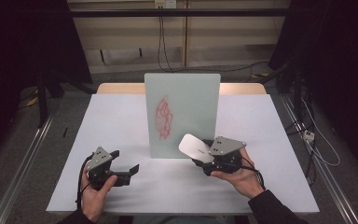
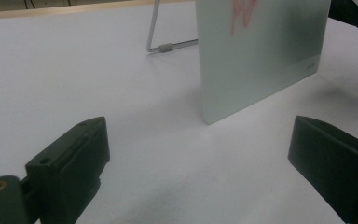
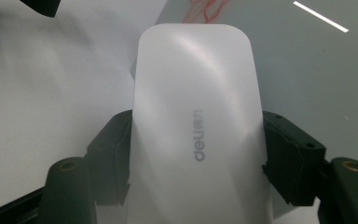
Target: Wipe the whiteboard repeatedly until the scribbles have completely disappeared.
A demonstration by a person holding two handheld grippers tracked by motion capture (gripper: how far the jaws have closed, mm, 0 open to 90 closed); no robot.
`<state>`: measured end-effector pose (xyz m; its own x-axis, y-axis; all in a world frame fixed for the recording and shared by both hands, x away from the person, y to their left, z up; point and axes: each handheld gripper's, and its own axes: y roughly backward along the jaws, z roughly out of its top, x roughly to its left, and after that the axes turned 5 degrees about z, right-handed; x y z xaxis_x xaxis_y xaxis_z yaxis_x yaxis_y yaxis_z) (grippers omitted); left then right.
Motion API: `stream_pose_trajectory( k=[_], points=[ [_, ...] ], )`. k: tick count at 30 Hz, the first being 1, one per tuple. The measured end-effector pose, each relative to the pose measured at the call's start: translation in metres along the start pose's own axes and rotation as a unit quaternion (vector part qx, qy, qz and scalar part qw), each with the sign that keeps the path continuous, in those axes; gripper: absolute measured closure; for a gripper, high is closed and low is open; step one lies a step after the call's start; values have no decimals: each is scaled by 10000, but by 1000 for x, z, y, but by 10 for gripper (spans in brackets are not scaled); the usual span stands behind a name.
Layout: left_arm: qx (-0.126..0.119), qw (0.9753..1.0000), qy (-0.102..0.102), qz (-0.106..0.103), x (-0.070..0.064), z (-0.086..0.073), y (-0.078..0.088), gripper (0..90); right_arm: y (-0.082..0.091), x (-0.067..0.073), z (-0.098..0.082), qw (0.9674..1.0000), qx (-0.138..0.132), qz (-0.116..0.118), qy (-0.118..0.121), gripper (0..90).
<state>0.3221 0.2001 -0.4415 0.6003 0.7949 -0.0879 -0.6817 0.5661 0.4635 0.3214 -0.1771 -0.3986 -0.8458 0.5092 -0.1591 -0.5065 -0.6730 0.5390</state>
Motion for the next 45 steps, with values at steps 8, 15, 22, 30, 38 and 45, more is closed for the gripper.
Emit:
stream_pose_trajectory(
  k=[8, 15, 22, 30, 38, 45],
  points=[
    [25, 10000, -53, 23, -1, 1, 0, 52, -6, 4, 10, 9992, -76, -178, 338, 318],
    [27, 10000, -95, 16, -3, 1, 0, 52, -8, 6, 24, 9962, -149, -495, 699, 318],
    [-67, 9999, -101, -34, -3, 2, 2, 52, -15, 7, 34, 9940, -188, -658, 850, 318],
    [1, 9999, -107, 7, -3, 1, 1, 51, -22, 9, 49, 9896, -270, -921, 1076, 318],
    [71, 9999, -67, 31, -2, 1, 0, 52, -30, 4, 66, 9834, -306, -1233, 1299, 318],
    [81, 9999, -90, 19, -3, 1, 0, 52, -36, -5, 81, 9796, -371, -1421, 1371, 318]
  ],
)
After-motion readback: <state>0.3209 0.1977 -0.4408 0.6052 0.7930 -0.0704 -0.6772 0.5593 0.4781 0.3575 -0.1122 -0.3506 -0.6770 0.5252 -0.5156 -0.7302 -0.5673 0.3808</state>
